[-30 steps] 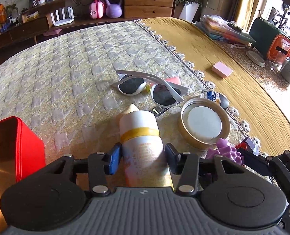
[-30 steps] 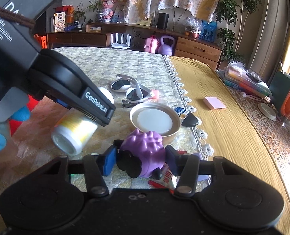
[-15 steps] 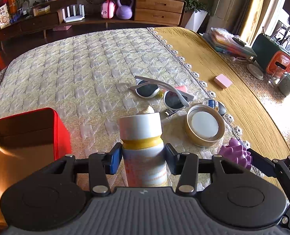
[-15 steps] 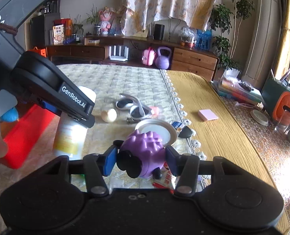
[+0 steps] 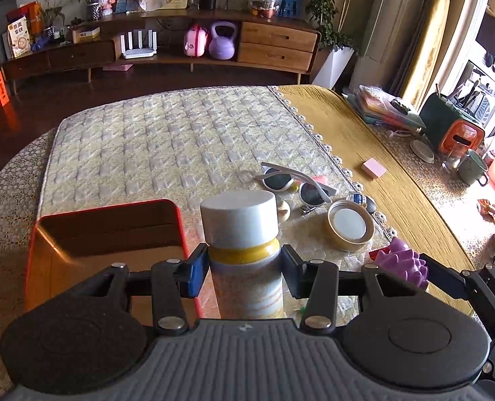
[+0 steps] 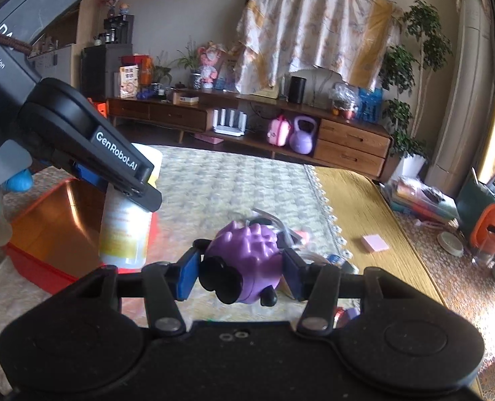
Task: Organize rigid objects
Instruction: 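Carry the bottle and purple toy into the red tin with both grippers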
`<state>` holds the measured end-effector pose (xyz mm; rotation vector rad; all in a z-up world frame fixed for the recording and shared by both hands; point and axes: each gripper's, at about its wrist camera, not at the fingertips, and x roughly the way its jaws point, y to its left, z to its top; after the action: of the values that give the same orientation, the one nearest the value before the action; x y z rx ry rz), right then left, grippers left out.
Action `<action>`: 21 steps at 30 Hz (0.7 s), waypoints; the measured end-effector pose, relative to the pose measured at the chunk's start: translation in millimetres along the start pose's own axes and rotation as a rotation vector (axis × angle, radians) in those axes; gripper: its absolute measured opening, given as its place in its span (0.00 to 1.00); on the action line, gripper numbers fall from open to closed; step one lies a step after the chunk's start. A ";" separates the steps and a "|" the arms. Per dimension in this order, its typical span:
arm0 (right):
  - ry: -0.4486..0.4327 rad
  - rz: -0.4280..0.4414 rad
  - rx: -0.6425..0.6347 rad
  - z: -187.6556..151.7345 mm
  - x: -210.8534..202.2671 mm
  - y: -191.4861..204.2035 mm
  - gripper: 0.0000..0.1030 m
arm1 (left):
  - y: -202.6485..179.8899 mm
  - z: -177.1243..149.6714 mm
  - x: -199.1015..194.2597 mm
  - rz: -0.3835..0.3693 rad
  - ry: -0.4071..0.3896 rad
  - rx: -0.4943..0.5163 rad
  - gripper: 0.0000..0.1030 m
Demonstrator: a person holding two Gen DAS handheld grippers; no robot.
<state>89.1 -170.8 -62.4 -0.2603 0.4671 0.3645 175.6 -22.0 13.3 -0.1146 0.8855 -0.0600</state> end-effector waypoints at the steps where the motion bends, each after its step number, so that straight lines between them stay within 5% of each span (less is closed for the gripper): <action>1: -0.004 0.009 -0.005 2.6 -0.3 4.1 0.51 | 7.0 -0.8 -5.1 0.004 -0.001 -0.003 0.45; 12: -0.023 0.143 -0.104 22.7 11.6 71.1 0.51 | 87.6 -8.5 -37.7 0.100 -0.022 -0.065 0.43; 21: 0.036 0.219 -0.157 28.5 54.8 111.3 0.51 | 145.0 -9.6 -18.0 0.185 0.020 -0.101 0.43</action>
<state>101.4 -45.6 -82.0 -0.3695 0.5045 0.6127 157.4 122.9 3.1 -0.1263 0.9162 0.1567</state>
